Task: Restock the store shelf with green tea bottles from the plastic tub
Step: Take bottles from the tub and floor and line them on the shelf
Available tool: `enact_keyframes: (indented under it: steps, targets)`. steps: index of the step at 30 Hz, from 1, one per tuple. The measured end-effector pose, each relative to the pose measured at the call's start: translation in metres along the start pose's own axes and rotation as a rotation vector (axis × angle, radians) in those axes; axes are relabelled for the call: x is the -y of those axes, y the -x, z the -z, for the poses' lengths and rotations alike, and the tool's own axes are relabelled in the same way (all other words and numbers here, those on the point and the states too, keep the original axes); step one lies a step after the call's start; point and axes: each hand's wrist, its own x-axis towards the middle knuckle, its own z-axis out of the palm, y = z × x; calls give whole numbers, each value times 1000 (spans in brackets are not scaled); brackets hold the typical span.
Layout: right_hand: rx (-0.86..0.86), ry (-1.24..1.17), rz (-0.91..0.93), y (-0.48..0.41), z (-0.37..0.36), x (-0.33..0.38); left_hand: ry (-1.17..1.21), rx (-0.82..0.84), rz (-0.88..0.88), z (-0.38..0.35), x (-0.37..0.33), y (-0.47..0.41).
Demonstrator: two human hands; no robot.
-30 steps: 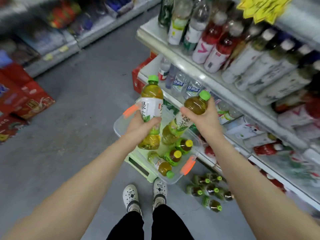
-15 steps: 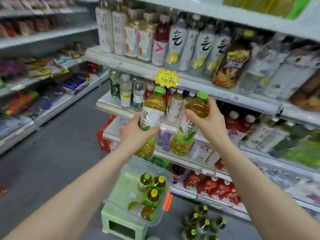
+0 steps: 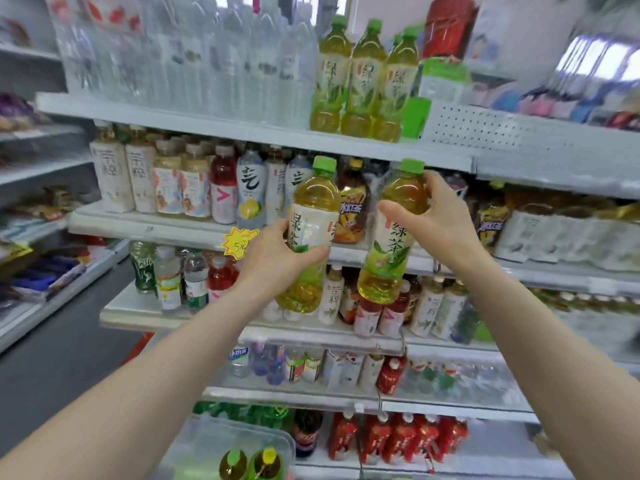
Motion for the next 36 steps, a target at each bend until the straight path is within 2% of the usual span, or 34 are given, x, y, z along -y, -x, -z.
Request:
enact_keyframes:
  steps: [8,15,22,36]
  targets:
    - [-155,176,133,-80,93,11,10,-11,-137,-26,-79,-65]
    - [-208,49,129,-172,136,1,11,-96,-191,-44,-127,-115]
    - [-273,58,201,-244,125,-20,62,-170,-156,-56,-137,-154]
    - [-182,38,152,-350,67,-72,-1,-274,-109,-80,-131,-198]
